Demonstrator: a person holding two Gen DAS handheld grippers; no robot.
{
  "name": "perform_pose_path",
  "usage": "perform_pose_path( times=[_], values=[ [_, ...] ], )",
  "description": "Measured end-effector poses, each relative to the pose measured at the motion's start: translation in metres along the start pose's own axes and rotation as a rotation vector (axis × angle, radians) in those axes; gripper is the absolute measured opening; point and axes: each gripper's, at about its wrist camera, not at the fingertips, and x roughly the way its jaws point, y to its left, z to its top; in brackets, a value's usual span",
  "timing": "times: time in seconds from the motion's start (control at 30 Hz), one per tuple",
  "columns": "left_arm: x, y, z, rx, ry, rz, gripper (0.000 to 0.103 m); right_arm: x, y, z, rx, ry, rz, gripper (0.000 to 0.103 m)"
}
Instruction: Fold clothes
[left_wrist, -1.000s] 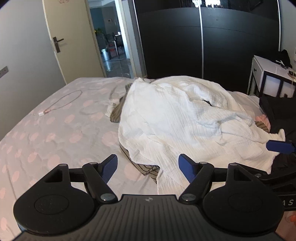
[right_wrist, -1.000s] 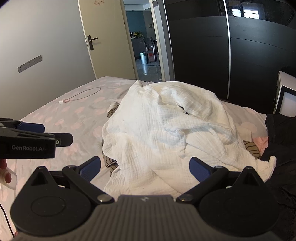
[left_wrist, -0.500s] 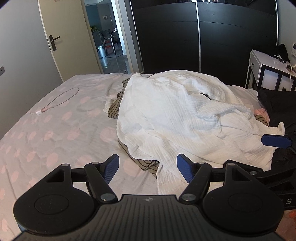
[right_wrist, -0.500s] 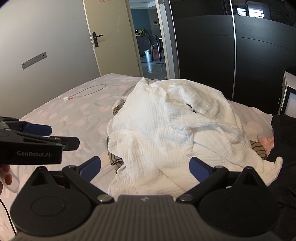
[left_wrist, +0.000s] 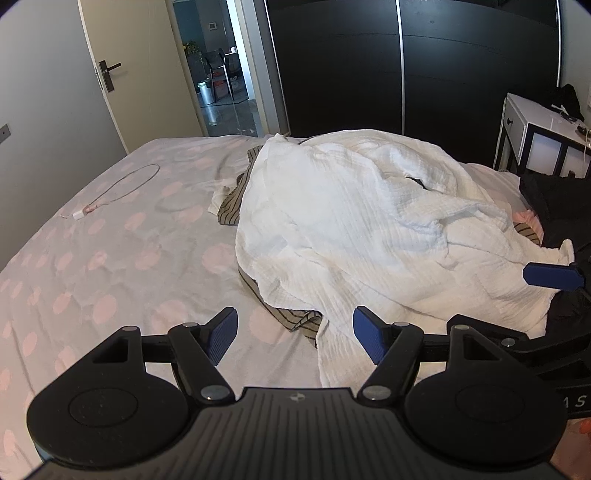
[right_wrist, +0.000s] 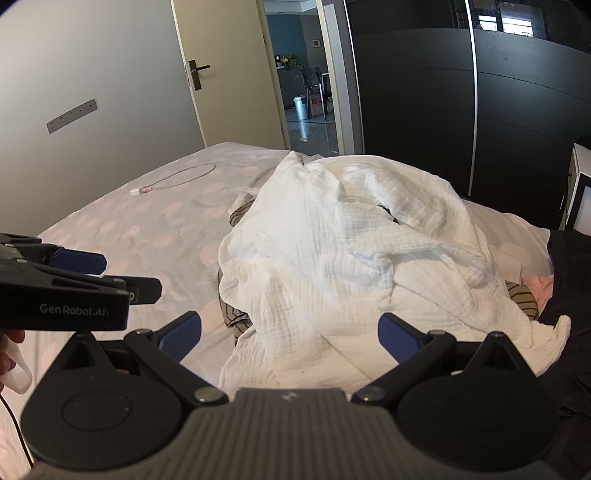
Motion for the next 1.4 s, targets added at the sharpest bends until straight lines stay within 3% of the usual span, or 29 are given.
perform_pose_path(
  times=[0.53, 0.63, 0.67, 0.8, 0.97, 1.2, 1.23, 1.27, 1.4],
  values=[
    [0.027, 0.02, 0.008, -0.047, 0.066, 0.013, 0.082, 0.041, -0.026, 0.032, -0.111, 0.01, -0.004, 0.1],
    [0.036, 0.028, 0.012, -0.059, 0.078, 0.018, 0.082, 0.061, -0.034, 0.046, -0.131, 0.007, -0.013, 0.067],
    [0.038, 0.031, 0.014, -0.062, 0.082, 0.021, 0.082, 0.07, -0.036, 0.051, -0.135, 0.007, -0.018, 0.062],
    [0.05, 0.044, 0.018, -0.085, 0.097, 0.038, 0.082, 0.104, -0.043, 0.069, -0.149, 0.007, -0.036, 0.059],
    [0.064, 0.066, 0.018, -0.13, 0.131, 0.063, 0.082, 0.147, -0.052, 0.09, -0.163, 0.014, -0.056, 0.038],
    [0.079, 0.095, 0.014, -0.192, 0.189, 0.107, 0.082, 0.2, -0.057, 0.108, -0.161, 0.064, -0.055, 0.037],
    [0.078, 0.1, 0.013, -0.199, 0.19, 0.114, 0.082, 0.205, -0.057, 0.109, -0.169, 0.072, -0.064, 0.028],
    [0.077, 0.104, 0.013, -0.206, 0.192, 0.121, 0.082, 0.208, -0.056, 0.11, -0.175, 0.077, -0.07, 0.009],
    [0.067, 0.123, 0.009, -0.233, 0.187, 0.154, 0.082, 0.198, -0.042, 0.123, -0.192, 0.038, -0.035, 0.005]
  ],
)
